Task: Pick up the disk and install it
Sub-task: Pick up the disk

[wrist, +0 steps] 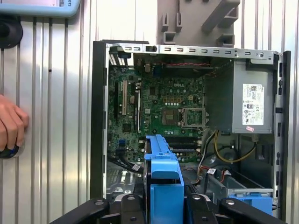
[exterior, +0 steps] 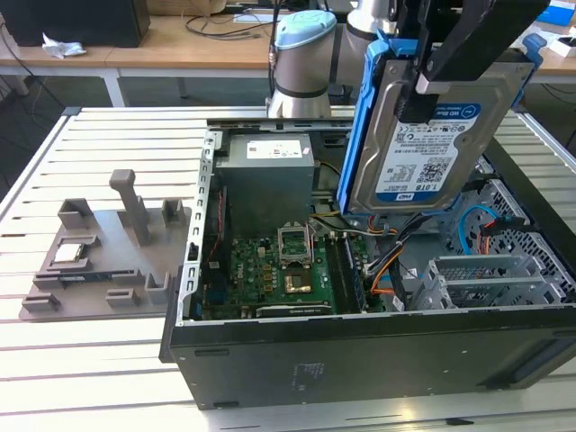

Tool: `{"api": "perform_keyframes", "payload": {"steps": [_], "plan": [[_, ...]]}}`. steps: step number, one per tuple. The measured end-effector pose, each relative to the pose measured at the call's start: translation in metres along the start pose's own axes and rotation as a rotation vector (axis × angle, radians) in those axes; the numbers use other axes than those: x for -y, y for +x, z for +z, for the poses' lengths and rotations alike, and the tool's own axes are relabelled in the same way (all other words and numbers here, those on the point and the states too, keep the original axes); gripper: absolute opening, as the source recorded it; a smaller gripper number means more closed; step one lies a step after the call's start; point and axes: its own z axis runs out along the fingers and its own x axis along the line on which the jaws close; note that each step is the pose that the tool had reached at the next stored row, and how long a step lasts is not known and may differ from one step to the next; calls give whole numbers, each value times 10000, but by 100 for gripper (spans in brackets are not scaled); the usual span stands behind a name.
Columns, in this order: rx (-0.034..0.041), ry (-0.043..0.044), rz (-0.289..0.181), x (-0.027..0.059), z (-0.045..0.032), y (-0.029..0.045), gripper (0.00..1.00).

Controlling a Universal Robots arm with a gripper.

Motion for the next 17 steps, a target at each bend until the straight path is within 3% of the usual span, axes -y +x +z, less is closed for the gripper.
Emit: {"api": "perform_keyframes", "payload": {"steps": [2,3,6,8,11,13,17], "plan": [[0,0,0,1,-2,73,36],[1,0,0,3,-3,145,36],[1,0,0,8,-4,238,36],[2,1,0,32,2,250,36],[3,1,4,148,9,246,36],[0,0,2,277,10,241,36],[0,0,2,399,24,244,36]]}}
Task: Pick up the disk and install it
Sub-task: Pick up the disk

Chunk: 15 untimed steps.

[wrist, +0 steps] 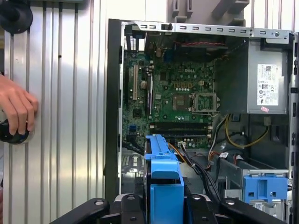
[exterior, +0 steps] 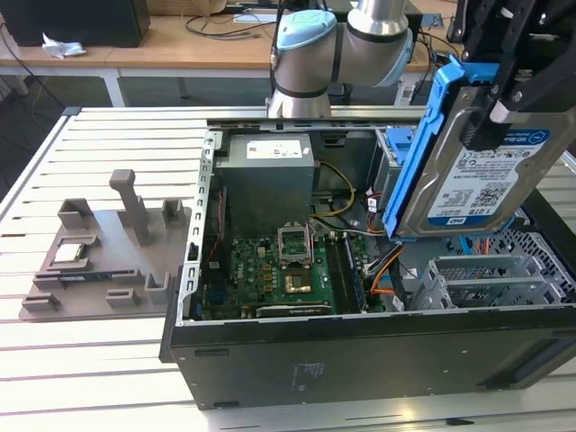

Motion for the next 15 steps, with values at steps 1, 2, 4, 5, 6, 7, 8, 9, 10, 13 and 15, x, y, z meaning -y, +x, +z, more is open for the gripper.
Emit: {"api": "perform_keyframes", "payload": {"steps": [1,2,4,5,6,7,8,9,10,13,15], "plan": [[1,0,1,19,8,1,36],[0,0,1,43,17,2,36],[0,0,0,87,39,3,36],[0,0,1,115,54,5,36],[0,0,0,146,72,6,36],[0,0,0,170,90,7,36],[2,-2,1,206,117,10,36],[0,-2,1,232,140,11,36],[0,-2,1,257,164,12,36],[1,-1,16,310,222,57,36],[2,0,41,318,236,78,36]]}}
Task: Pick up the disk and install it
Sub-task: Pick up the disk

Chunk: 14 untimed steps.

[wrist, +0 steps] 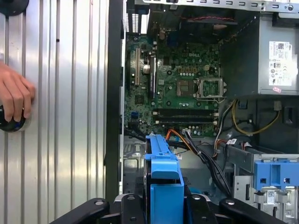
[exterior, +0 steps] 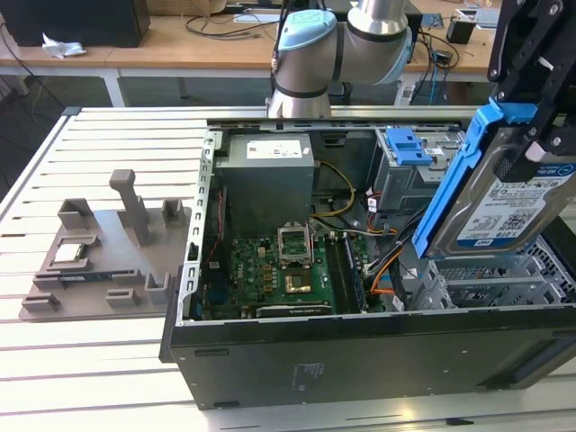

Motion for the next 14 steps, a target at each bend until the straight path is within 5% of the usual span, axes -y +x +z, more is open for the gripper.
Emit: {"api": "perform_keyframes", "payload": {"steps": [14], "plan": [[-1,6,131,367,87,14,36]]}}
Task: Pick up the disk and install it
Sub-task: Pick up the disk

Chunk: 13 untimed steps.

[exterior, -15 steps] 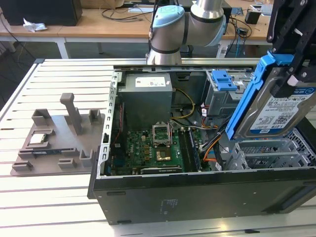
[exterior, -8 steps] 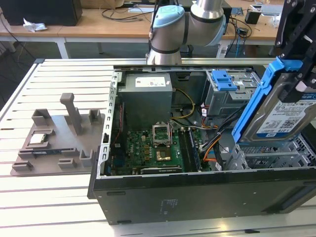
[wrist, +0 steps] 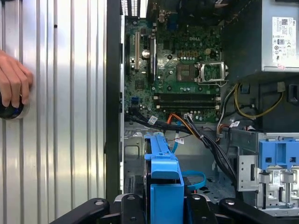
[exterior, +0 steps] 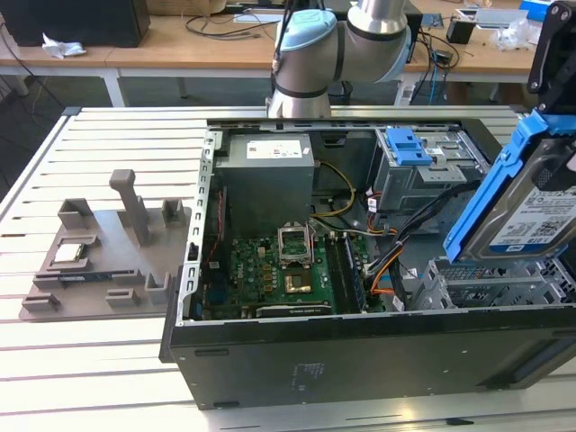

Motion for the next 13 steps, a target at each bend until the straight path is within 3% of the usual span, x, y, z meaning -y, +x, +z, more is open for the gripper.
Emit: {"api": "perform_keyframes", "payload": {"steps": [5,13], "plan": [[-2,0,13,70,50,2,36],[0,1,14,76,82,4,36]]}}
